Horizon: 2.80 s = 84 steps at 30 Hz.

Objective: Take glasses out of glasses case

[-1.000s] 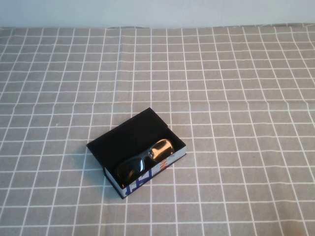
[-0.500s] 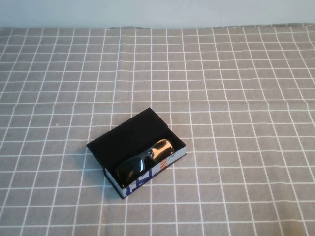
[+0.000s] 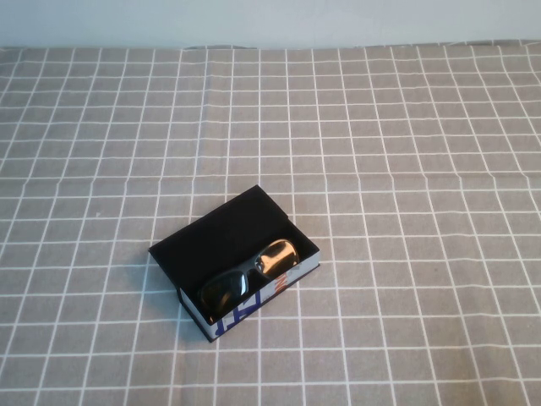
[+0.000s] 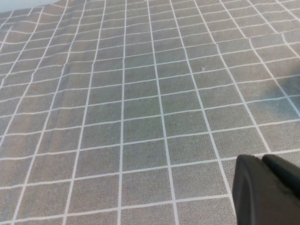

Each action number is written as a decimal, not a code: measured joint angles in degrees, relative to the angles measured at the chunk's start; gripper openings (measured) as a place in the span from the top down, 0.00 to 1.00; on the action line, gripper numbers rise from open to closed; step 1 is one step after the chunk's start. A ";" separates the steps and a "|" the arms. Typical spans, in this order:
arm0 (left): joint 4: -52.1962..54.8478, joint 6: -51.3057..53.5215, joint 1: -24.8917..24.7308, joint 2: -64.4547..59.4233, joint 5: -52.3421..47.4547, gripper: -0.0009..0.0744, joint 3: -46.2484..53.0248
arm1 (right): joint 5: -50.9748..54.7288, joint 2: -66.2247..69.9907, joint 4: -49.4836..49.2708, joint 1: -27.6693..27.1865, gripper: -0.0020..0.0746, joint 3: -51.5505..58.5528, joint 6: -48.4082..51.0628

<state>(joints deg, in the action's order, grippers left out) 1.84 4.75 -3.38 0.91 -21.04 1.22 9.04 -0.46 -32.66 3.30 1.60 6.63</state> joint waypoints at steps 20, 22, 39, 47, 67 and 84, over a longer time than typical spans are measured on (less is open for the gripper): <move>0.00 0.00 0.00 0.00 0.00 0.99 0.00 | 28.76 27.74 -8.09 0.00 1.00 -20.66 0.57; 0.00 0.00 0.00 0.00 0.00 0.99 0.00 | 33.42 34.84 -3.68 0.00 1.00 -25.68 2.91; 0.00 0.00 0.00 0.00 0.00 0.99 0.00 | 40.65 82.59 13.61 21.60 1.00 -66.90 18.52; 0.00 0.00 0.00 0.00 0.00 0.99 0.00 | 47.33 98.99 21.55 33.91 0.97 -84.00 39.52; 0.00 0.00 0.00 0.00 0.00 0.99 0.00 | 49.24 121.33 21.78 38.21 0.61 -105.74 66.77; 0.00 0.00 0.00 0.00 0.00 0.99 0.00 | 49.47 124.18 25.10 38.21 0.69 -106.74 71.13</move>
<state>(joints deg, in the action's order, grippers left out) 1.84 4.75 -3.38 0.91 -21.04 1.22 58.51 123.72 -7.57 41.51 -105.14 77.76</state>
